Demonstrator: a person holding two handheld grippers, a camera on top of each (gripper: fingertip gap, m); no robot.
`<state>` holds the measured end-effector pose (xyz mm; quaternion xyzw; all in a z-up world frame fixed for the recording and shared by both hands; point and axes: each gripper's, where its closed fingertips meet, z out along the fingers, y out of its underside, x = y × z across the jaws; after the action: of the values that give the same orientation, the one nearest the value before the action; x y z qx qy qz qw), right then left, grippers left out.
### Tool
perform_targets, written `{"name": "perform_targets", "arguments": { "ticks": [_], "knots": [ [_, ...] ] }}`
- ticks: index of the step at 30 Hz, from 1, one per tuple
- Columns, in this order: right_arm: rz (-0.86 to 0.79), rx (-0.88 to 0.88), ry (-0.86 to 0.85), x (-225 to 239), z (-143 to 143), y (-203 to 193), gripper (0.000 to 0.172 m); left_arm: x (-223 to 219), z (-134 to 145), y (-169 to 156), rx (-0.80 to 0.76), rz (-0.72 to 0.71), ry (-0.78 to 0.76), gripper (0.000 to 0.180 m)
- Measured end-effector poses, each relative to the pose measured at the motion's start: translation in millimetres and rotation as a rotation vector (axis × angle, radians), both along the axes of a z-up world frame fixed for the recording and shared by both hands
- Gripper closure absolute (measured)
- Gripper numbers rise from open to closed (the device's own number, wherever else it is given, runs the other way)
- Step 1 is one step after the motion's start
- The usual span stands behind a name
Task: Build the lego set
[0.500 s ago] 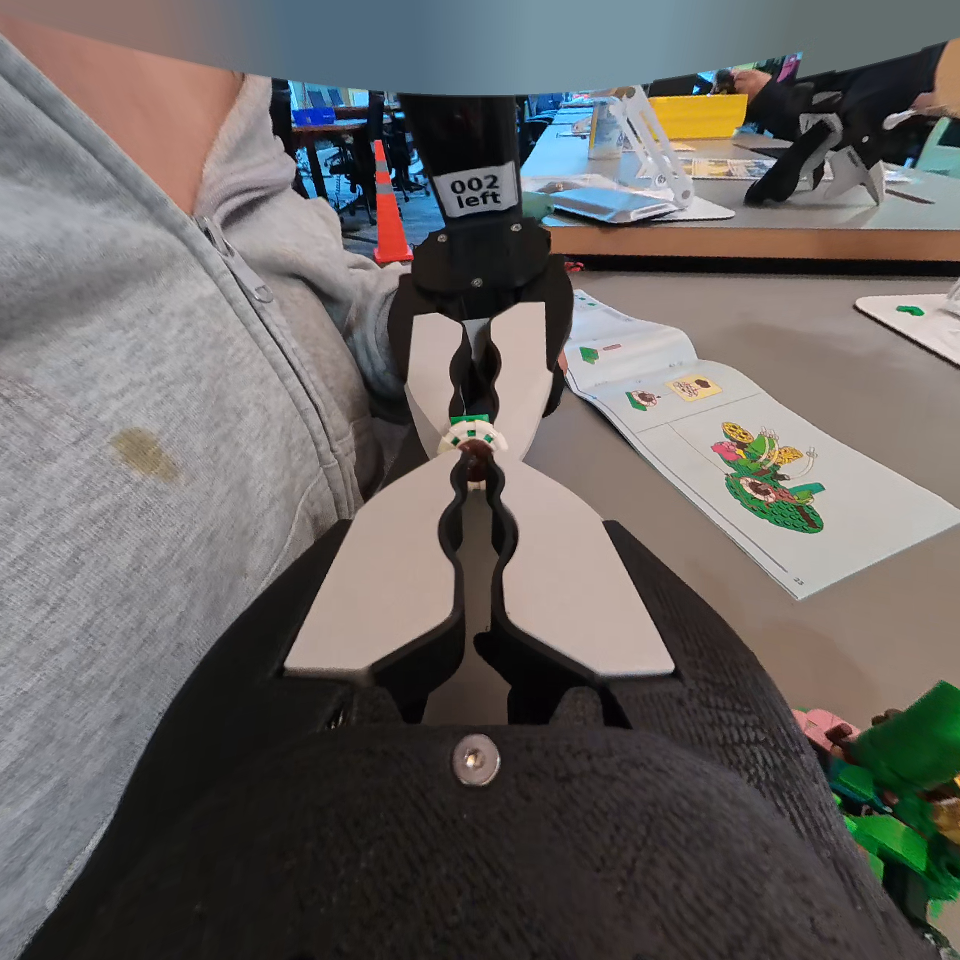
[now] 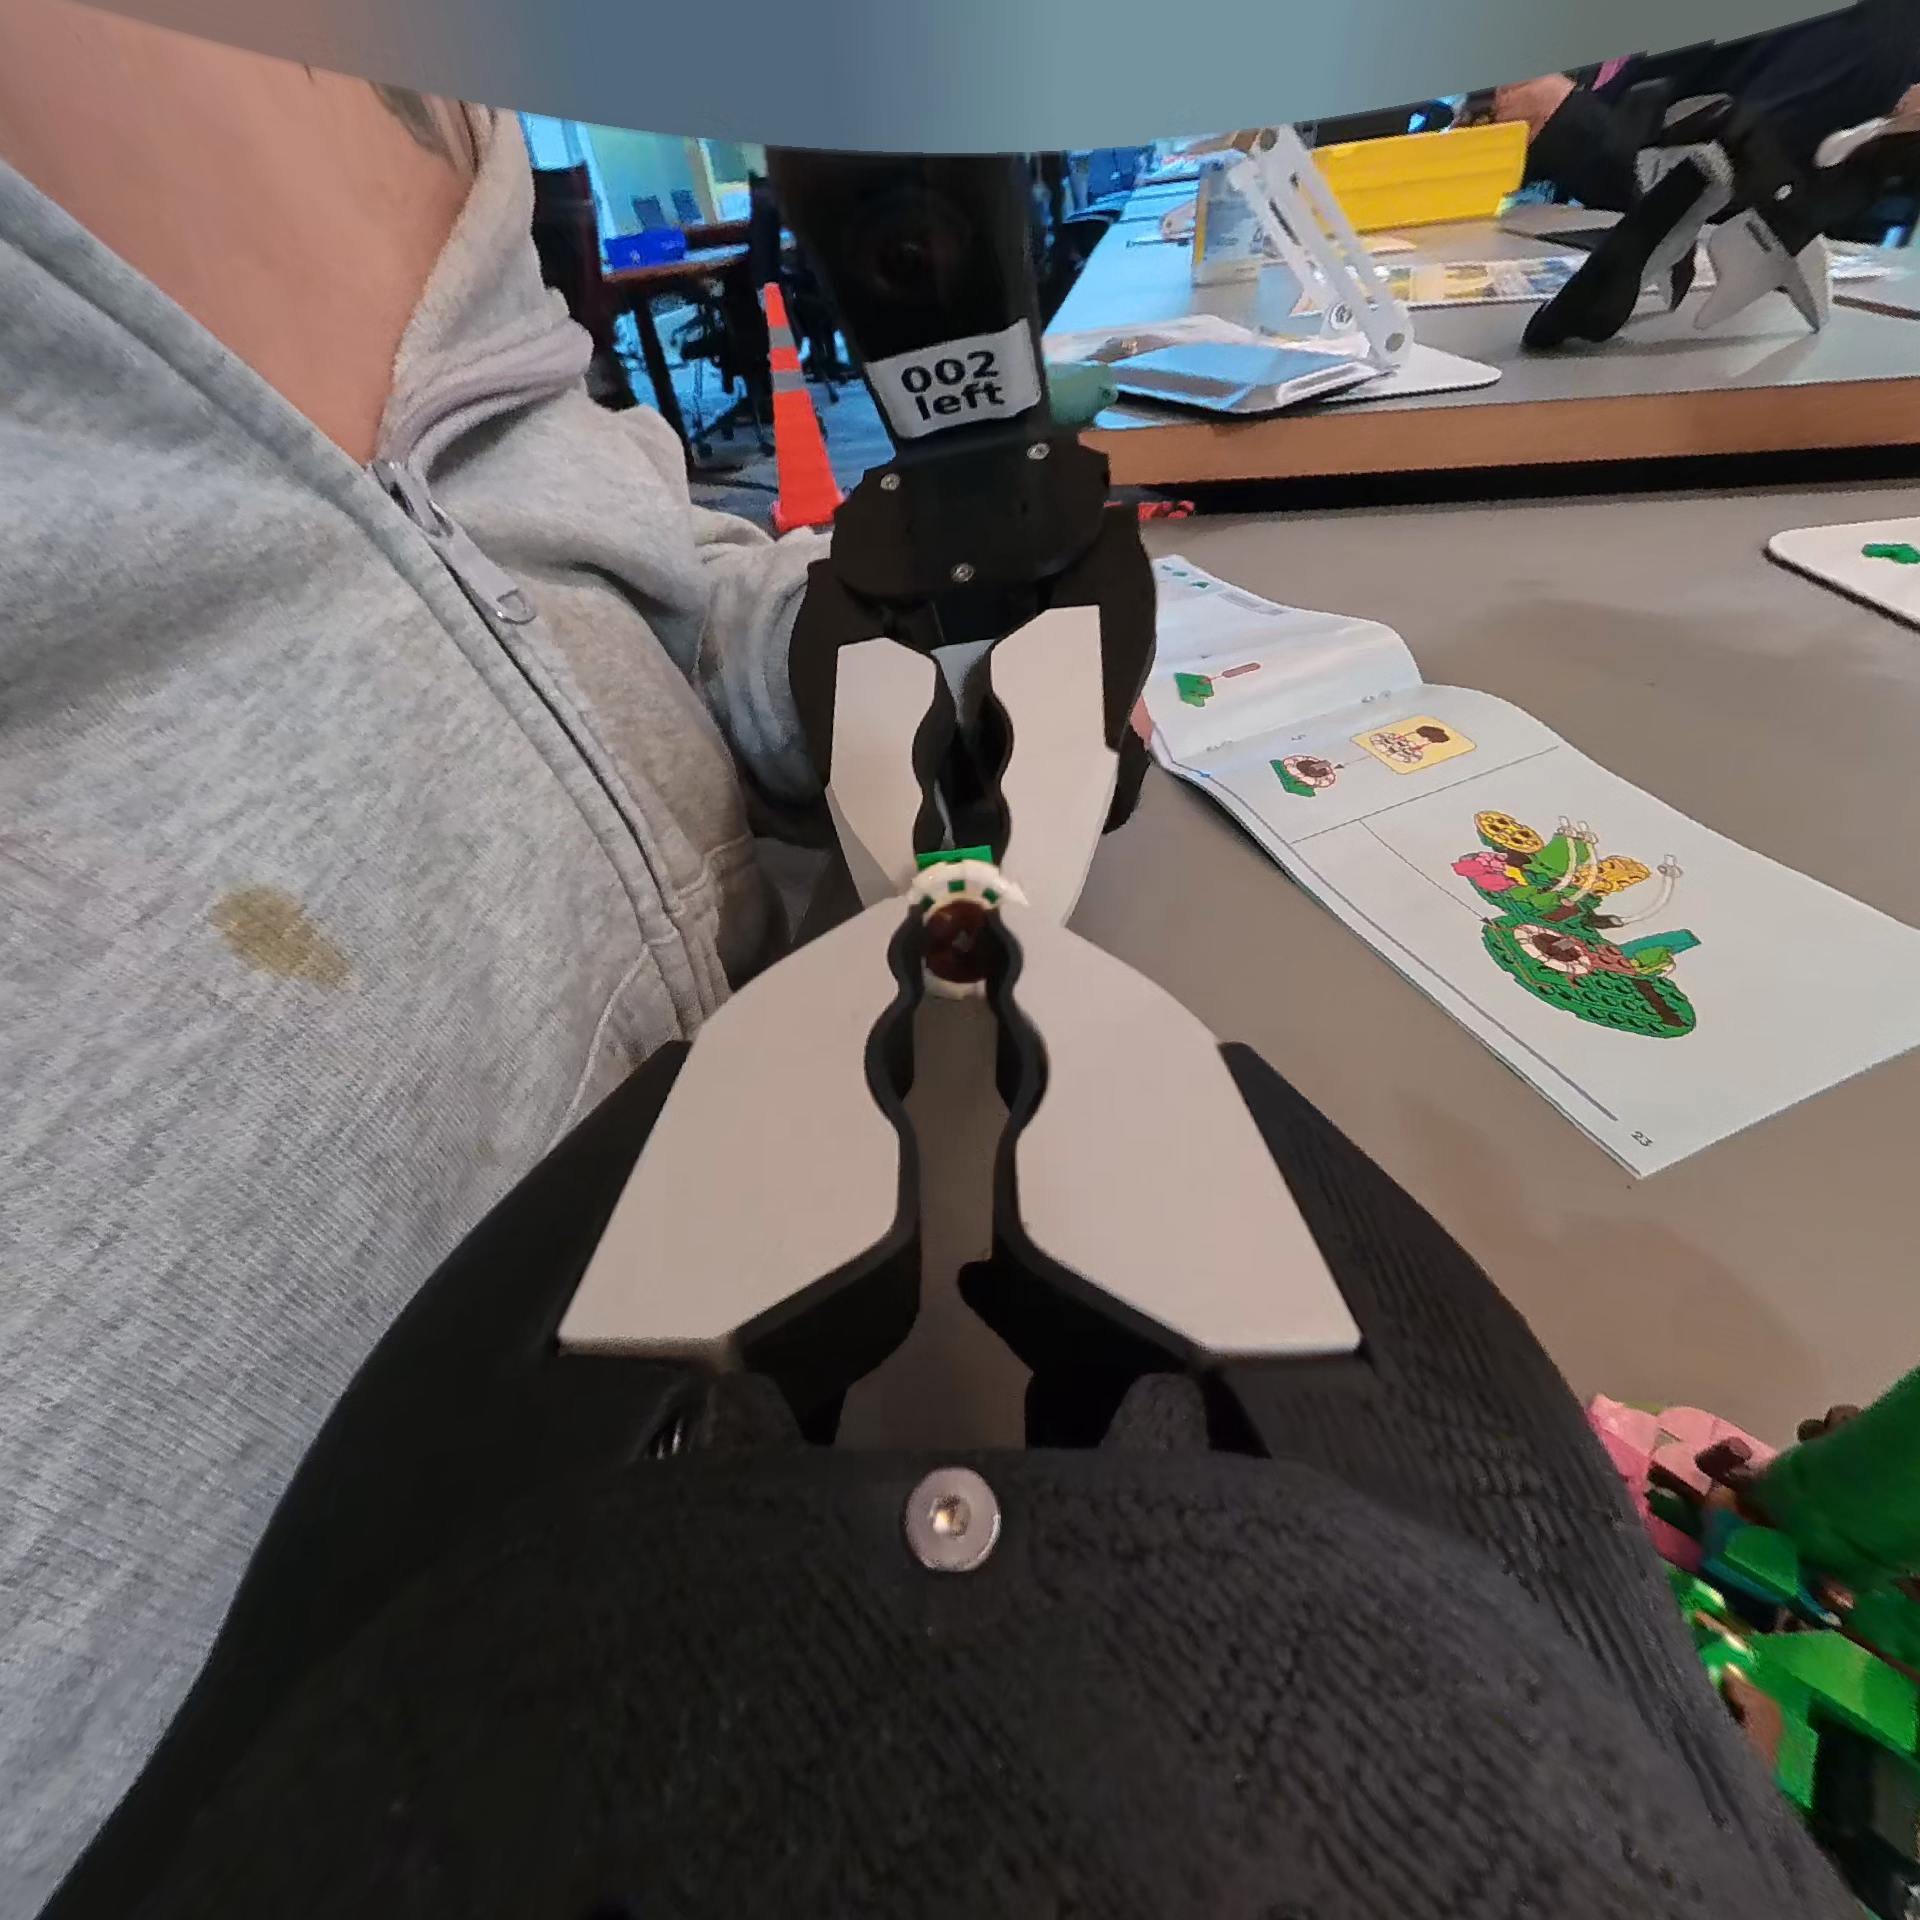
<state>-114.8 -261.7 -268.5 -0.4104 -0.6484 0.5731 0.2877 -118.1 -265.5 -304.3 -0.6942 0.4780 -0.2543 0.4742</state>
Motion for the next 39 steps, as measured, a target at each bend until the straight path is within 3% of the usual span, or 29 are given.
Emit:
{"name": "perform_targets", "arguments": {
  "ticks": [3,7,39],
  "knots": [
    [-0.015,0.038,-0.027,-1,-5,1,0.149,0,-1,0,0.001,-0.002,0.004,0.164],
    [-0.013,0.097,-0.043,-3,-10,-2,0.158,1,0,-1,-0.002,-0.006,-0.005,0.165],
    [0.021,0.043,-0.064,-5,-9,-7,0.158,3,1,-5,0.037,-0.018,0.024,0.165]
  ]
}}
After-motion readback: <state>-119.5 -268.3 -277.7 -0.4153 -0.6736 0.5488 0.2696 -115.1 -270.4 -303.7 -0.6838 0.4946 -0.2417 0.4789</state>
